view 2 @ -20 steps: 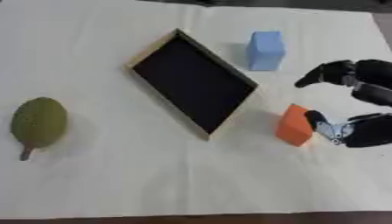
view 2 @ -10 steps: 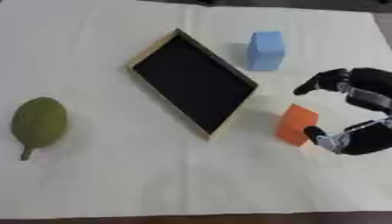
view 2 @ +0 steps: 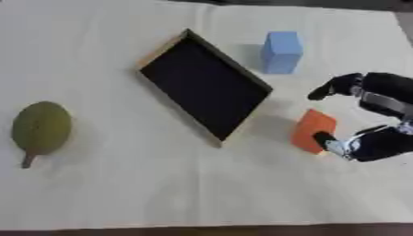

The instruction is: Pick up objects on the table and place them in the box.

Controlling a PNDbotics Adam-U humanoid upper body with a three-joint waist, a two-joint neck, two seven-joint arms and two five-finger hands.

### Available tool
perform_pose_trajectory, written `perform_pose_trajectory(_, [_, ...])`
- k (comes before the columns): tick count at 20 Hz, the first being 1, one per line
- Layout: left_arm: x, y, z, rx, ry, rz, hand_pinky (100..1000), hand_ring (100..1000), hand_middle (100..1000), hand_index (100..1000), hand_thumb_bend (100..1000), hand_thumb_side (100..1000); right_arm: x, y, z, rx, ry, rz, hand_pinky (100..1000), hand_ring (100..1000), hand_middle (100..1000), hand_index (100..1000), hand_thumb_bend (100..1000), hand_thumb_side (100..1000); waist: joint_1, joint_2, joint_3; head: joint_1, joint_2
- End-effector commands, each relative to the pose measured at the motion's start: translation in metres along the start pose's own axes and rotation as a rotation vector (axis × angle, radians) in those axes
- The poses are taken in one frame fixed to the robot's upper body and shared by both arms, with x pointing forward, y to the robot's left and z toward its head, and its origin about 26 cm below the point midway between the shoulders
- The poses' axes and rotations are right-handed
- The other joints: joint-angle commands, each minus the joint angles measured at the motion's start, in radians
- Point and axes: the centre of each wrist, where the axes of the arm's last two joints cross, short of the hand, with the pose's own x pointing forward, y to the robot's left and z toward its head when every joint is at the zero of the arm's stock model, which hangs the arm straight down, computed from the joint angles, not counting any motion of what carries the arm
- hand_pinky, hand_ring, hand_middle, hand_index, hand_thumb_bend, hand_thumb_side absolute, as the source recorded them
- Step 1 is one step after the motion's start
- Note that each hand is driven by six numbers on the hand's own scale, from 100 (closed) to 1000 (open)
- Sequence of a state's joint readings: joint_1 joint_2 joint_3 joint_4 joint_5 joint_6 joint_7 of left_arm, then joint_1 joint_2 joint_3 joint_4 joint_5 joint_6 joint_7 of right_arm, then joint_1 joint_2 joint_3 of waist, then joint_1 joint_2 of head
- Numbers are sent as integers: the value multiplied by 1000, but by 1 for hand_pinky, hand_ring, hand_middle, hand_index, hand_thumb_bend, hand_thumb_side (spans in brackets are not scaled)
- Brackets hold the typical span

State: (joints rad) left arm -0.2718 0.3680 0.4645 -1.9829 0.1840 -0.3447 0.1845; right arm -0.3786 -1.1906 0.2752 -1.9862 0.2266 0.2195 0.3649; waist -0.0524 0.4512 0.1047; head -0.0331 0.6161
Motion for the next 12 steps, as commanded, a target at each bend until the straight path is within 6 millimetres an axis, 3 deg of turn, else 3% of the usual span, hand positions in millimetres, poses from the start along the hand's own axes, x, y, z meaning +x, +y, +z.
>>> perform_pose_trajectory(1, [6, -1, -7, -17, -34, 3, 935, 765, 660, 838, 100, 605, 4, -6, 2, -8, 30, 33, 921, 905, 826, 899, 251, 487, 2, -17, 2, -6, 2])
perform_pose_trajectory(12, [6, -1, -6, -19, -31, 9, 935, 767, 658, 835, 100, 604, 6, 2, -2, -8, 121, 38, 929, 920, 837, 917, 290, 526, 2, -10, 6, -10, -3])
